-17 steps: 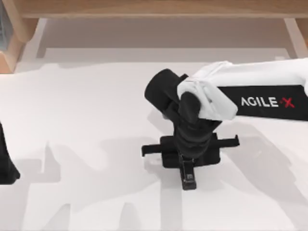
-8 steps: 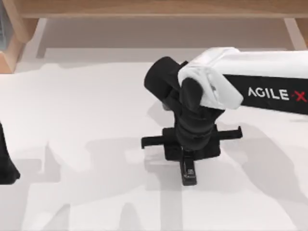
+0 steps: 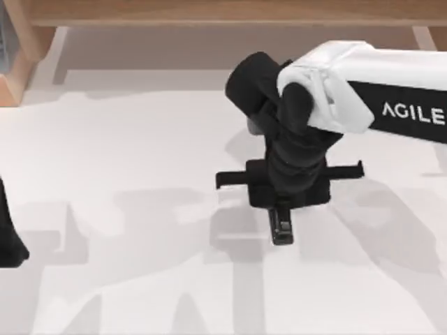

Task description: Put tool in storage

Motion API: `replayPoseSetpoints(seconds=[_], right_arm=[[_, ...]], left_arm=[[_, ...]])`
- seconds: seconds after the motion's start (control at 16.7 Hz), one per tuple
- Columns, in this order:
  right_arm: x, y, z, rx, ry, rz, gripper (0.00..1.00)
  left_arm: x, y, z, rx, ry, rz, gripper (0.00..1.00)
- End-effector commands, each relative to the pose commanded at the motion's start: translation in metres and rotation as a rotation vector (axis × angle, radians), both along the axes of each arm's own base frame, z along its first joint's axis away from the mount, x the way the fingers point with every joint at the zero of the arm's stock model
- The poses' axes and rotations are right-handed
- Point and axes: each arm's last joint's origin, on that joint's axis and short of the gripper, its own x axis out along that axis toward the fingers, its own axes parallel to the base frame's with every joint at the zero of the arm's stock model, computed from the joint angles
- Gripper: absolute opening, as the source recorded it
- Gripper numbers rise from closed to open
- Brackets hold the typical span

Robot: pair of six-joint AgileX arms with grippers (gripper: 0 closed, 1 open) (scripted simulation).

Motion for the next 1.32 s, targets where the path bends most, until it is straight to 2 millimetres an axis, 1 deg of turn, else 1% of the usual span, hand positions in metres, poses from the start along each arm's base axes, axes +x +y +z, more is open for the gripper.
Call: replayPoseSetpoints(seconds=[0.12,0.18,0.3,0.42,0.6,0.72,0.78,0.9,1.02,1.14,1.2,1.32], right_arm=[[0.023,-0.026,0.021,0.008,-0.039,-0.036,0.00],[0.036,-0.044,0.033,0.009,-0.060,-0.059,0.00],[0.061,-0.087,0.057,0.005,-0.103,-0.107,0.00],[0.082,-0.137,0.082,-0.007,-0.145,-0.155,0.00],[0.102,-0.217,0.112,-0.042,-0.195,-0.219,0.00],[0.111,-0.269,0.124,-0.072,-0.213,-0.246,0.00],[0.115,-0.293,0.126,-0.087,-0.216,-0.252,0.00],[0.123,-0.335,0.123,-0.110,-0.209,-0.248,0.00],[0.134,-0.370,0.108,-0.122,-0.181,-0.224,0.00],[0.144,-0.398,0.083,-0.120,-0.134,-0.188,0.00],[0.148,-0.408,0.069,-0.114,-0.105,-0.167,0.00],[0.155,-0.422,0.039,-0.093,-0.040,-0.125,0.00]], left_arm=[[0.000,0.000,0.000,0.000,0.000,0.000,1.00],[0.000,0.000,0.000,0.000,0.000,0.000,1.00],[0.000,0.000,0.000,0.000,0.000,0.000,1.00],[0.000,0.000,0.000,0.000,0.000,0.000,1.00],[0.000,0.000,0.000,0.000,0.000,0.000,1.00],[0.000,0.000,0.000,0.000,0.000,0.000,1.00],[0.000,0.000,0.000,0.000,0.000,0.000,1.00],[0.000,0.000,0.000,0.000,0.000,0.000,1.00],[0.000,0.000,0.000,0.000,0.000,0.000,1.00],[0.000,0.000,0.000,0.000,0.000,0.000,1.00],[0.000,0.000,0.000,0.000,0.000,0.000,1.00],[0.000,0.000,0.000,0.000,0.000,0.000,1.00]])
